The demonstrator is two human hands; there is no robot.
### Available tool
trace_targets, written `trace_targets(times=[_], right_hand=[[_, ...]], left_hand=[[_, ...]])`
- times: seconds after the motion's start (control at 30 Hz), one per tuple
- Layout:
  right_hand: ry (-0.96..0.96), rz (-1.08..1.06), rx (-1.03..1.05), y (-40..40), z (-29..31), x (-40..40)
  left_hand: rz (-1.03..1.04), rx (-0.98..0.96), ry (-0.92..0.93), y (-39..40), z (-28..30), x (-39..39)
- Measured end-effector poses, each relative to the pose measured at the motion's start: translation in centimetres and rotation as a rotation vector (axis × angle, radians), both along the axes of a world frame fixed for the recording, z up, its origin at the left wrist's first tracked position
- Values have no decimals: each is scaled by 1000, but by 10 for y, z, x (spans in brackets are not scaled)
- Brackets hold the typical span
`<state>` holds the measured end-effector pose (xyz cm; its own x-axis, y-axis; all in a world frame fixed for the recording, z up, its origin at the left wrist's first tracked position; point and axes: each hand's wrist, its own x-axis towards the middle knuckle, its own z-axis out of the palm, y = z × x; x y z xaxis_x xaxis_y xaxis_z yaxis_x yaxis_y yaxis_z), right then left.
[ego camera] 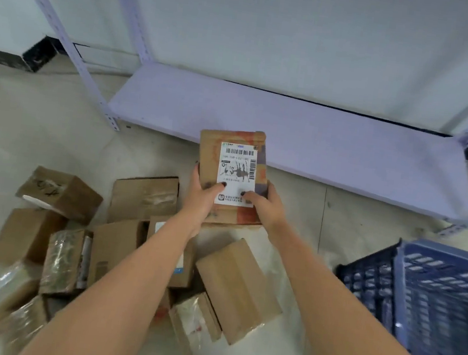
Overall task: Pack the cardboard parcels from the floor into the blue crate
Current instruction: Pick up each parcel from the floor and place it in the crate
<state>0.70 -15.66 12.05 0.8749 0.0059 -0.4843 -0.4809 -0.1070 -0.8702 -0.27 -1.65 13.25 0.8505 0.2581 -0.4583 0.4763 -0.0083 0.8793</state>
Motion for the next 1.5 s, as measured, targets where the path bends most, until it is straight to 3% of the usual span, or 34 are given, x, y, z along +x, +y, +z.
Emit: trace_targets(times=[0.23,0.4,0.67,0.93,1.13,1.4,1.5], right_hand=[[110,-105,-7,-62,236,-88],[239,-196,-45,-126,376,-180],[297,-255,-78,-239,483,-266],[306,-236,-70,-350,489,-289],[384,-205,-63,-389,477,-292],[460,-270,58,-396,401,-270],[498,-301,58,-395,344,-259]], left_hand=[[-95,-104,122,-61,237,-81],[-228,-146,244,-119,368,-153],[-293,-144,293,-234,481,-230],[-257,-108,271,-344,486,-253],[-267,-78,264,-386,471,-248],[-281,-13,301,-396,374,-224],[-303,127,354,-399,315,-216]])
